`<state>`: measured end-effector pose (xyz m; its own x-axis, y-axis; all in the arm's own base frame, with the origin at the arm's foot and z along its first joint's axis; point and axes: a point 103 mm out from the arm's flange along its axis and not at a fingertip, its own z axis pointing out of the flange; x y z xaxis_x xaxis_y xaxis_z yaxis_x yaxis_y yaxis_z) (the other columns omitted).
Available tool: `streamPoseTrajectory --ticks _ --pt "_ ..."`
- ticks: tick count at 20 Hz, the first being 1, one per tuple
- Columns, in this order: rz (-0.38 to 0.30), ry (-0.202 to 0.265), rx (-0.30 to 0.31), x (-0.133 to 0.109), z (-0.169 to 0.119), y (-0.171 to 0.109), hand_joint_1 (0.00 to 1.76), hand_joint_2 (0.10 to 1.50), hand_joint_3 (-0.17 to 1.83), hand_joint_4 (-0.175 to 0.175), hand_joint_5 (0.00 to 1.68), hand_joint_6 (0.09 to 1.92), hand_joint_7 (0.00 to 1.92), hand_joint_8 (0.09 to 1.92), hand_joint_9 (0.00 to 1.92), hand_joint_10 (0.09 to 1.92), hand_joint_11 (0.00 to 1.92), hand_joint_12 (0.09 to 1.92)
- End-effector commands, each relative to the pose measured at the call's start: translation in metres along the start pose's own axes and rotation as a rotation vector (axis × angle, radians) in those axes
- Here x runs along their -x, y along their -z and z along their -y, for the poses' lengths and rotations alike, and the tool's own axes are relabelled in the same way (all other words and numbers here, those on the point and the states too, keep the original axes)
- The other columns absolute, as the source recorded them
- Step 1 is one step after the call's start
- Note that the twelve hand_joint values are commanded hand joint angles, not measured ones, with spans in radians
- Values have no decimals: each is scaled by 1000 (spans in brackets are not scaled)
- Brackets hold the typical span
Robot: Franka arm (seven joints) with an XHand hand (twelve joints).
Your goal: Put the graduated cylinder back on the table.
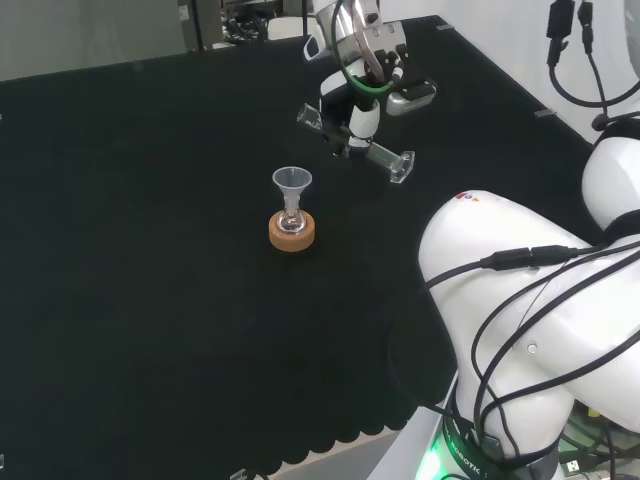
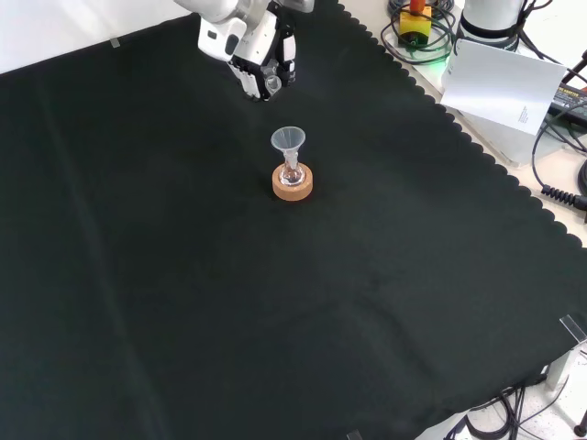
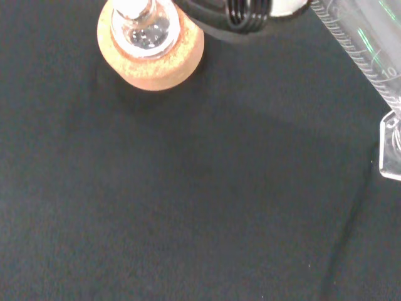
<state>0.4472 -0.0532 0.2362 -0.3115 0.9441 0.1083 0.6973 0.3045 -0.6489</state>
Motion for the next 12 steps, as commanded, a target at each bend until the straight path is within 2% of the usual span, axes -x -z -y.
streamPoseTrajectory --ticks 1,6,12 --pt "-46 27 69 7 -2 -3 1507 1037 -9 -165 1060 784 968 966 1182 840 1205 650" --pt "-96 36 150 18 -5 -7 1507 1037 -9 -166 1061 785 968 966 1181 841 1203 649" --pt "-156 74 269 29 -12 -12 1507 1037 -9 -167 1062 786 967 967 1181 842 1201 648"
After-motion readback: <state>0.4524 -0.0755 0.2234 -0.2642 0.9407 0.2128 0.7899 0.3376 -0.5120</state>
